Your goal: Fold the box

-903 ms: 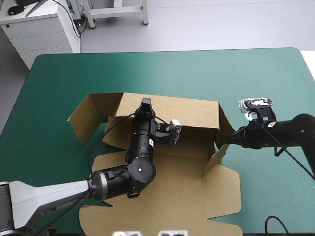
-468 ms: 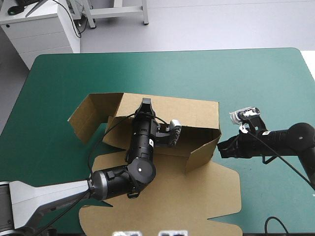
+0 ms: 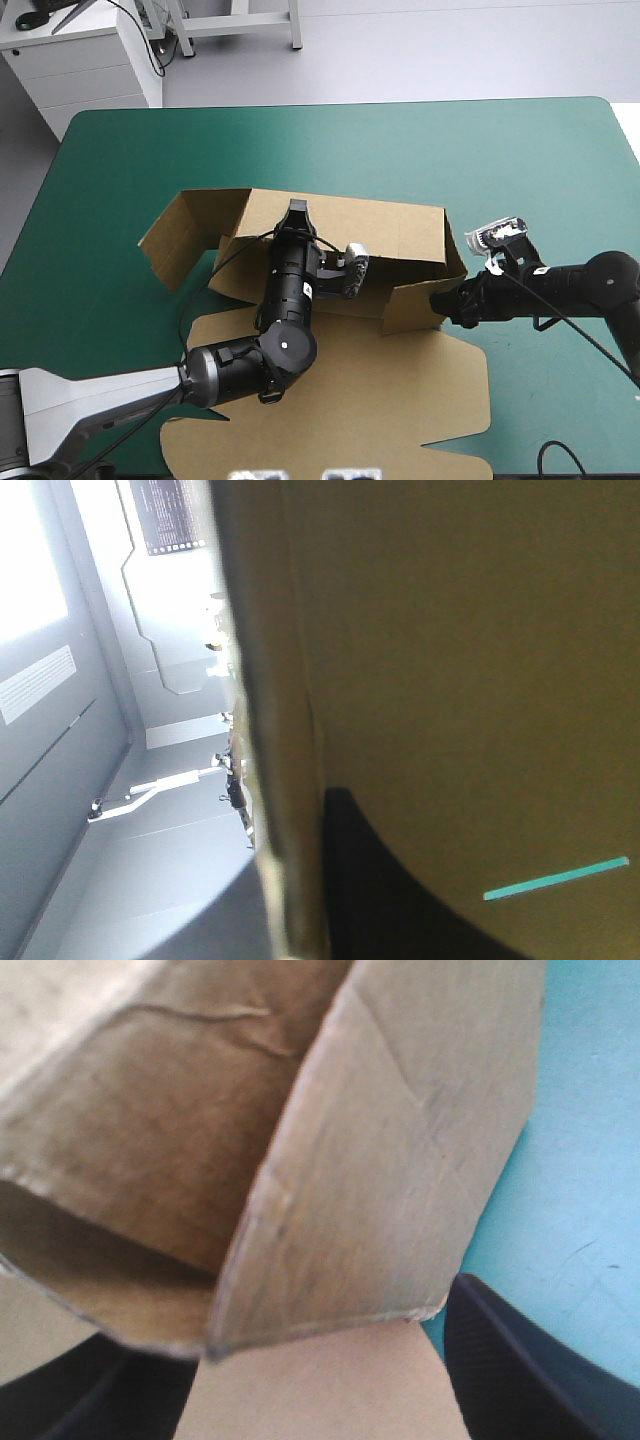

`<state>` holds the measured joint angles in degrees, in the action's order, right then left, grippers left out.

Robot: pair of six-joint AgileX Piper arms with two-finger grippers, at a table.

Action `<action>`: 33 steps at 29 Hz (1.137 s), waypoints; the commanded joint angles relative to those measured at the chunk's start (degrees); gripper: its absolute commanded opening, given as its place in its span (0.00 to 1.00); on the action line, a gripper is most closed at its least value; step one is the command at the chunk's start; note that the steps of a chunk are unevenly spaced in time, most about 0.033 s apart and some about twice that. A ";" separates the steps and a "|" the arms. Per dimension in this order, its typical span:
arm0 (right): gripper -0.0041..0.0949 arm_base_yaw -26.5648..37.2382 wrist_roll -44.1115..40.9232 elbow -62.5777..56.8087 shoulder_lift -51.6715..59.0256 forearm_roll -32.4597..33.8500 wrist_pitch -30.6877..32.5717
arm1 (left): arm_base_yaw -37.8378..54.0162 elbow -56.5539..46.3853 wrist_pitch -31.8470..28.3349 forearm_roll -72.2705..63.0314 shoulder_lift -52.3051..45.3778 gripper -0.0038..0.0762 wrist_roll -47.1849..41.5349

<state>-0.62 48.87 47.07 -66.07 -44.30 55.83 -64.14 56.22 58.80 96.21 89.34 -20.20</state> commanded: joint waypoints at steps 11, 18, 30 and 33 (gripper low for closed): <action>0.70 -0.26 6.97 -8.12 6.80 -15.49 -10.77 | 0.05 1.29 2.65 5.73 -2.39 0.04 -0.47; 0.70 -9.01 4.57 -10.26 10.36 -14.54 -22.46 | 0.05 1.29 2.65 5.73 -2.39 0.04 -0.47; 0.67 -21.16 -0.52 -11.89 6.62 -11.71 -41.99 | 0.05 1.29 2.43 5.73 -2.39 0.04 -0.47; 0.58 -21.16 -0.52 -11.89 4.79 -12.17 -42.26 | 0.05 1.29 2.20 5.86 -2.39 0.04 -0.47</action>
<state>-21.73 48.44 33.63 -60.59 -55.02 16.48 -64.14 56.22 58.50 96.11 89.34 -20.20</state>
